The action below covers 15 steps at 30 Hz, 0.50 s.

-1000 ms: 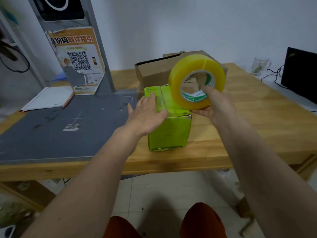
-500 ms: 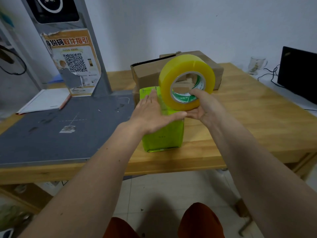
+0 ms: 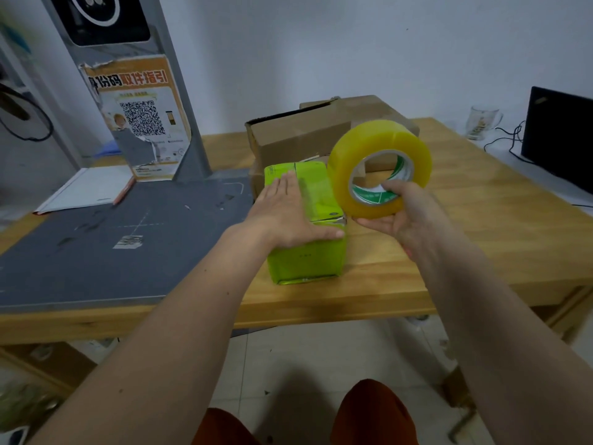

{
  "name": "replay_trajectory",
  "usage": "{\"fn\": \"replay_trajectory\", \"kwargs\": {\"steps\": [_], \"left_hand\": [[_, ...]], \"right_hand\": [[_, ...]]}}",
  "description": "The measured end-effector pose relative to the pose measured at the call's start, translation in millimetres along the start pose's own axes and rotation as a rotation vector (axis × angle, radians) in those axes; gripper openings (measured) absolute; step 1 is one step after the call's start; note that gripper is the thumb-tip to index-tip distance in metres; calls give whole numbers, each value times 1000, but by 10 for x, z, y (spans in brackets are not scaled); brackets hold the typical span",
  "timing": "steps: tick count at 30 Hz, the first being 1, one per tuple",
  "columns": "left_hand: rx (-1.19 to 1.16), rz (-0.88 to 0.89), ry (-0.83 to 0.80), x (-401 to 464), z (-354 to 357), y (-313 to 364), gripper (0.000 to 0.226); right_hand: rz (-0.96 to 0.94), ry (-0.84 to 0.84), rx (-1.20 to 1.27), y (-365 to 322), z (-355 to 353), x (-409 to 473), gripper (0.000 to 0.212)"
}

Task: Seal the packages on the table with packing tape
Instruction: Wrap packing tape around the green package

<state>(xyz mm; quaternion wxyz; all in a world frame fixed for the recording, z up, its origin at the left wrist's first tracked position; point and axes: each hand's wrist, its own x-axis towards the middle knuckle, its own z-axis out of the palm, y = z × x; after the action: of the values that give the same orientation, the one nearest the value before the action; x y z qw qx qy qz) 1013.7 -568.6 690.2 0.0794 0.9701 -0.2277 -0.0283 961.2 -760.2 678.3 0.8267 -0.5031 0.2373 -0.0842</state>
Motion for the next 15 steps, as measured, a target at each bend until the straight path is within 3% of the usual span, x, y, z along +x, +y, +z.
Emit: {"fn": "replay_trajectory", "kwargs": {"steps": [5, 15], "left_hand": [[22, -30, -32, -4, -22, -32, 140], [79, 6, -69, 20, -19, -1, 132]], "right_hand": [[-36, 96, -46, 20, -167, 9, 38], [52, 21, -12, 234, -298, 43, 36]]}}
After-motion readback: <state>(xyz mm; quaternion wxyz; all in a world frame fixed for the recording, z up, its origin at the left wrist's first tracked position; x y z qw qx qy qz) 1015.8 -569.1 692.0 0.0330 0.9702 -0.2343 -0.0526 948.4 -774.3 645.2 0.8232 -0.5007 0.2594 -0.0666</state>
